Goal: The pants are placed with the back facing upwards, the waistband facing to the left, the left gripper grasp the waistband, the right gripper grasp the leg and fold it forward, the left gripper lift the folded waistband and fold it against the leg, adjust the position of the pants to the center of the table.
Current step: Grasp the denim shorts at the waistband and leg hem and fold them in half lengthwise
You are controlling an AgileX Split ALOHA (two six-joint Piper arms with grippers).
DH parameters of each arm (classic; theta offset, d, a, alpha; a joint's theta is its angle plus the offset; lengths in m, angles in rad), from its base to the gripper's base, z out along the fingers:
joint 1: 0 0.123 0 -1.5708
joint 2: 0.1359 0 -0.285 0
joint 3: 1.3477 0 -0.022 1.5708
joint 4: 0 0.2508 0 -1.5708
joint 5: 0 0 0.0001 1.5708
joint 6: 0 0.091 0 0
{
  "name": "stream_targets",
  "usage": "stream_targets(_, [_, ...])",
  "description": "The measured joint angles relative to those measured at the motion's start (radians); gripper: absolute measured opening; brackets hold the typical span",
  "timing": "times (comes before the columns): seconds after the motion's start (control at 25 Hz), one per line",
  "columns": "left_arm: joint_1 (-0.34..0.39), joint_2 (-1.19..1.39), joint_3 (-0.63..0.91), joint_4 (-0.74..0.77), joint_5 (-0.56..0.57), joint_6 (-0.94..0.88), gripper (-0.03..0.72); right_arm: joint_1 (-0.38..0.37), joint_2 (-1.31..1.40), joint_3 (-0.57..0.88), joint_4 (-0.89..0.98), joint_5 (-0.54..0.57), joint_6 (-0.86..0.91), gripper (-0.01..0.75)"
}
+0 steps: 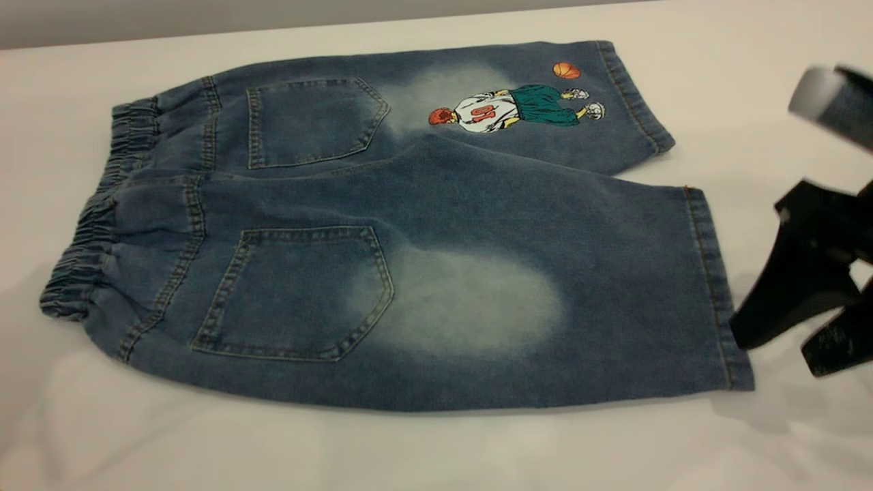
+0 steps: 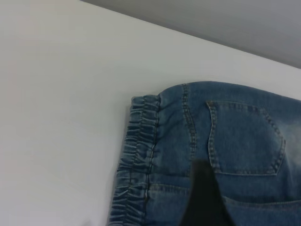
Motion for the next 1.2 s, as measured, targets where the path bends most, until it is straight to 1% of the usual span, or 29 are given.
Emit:
stream_targets(0.24, [-0.001, 0.001, 0.000, 0.000, -0.002, 0.001, 0.435, 0.000, 0.056, 0.000, 0.054, -0.055, -0.075, 0.425])
stream_targets(0.52, [-0.001, 0.001, 0.000, 0.001, 0.000, 0.002, 0.435, 0.001, 0.064, 0.000, 0.179, -0.059, -0.222, 0.425])
stream_targets(0.8, [-0.001, 0.001, 0.000, 0.001, 0.001, 0.002, 0.435, 0.003, 0.064, 0.000, 0.239, -0.059, -0.292, 0.425])
stream_targets(0.92, [-0.001, 0.001, 0.000, 0.001, 0.001, 0.001, 0.435, 0.033, 0.064, 0.000, 0.240, -0.063, -0.292, 0.425])
stream_targets(1.08, [-0.001, 0.001, 0.000, 0.001, 0.001, 0.001, 0.435, 0.084, 0.064, 0.000, 0.239, -0.123, -0.294, 0.425])
stream_targets(1.2, [-0.001, 0.001, 0.000, 0.001, 0.001, 0.001, 0.435, 0.085, 0.064, 0.000, 0.238, -0.156, -0.295, 0.425])
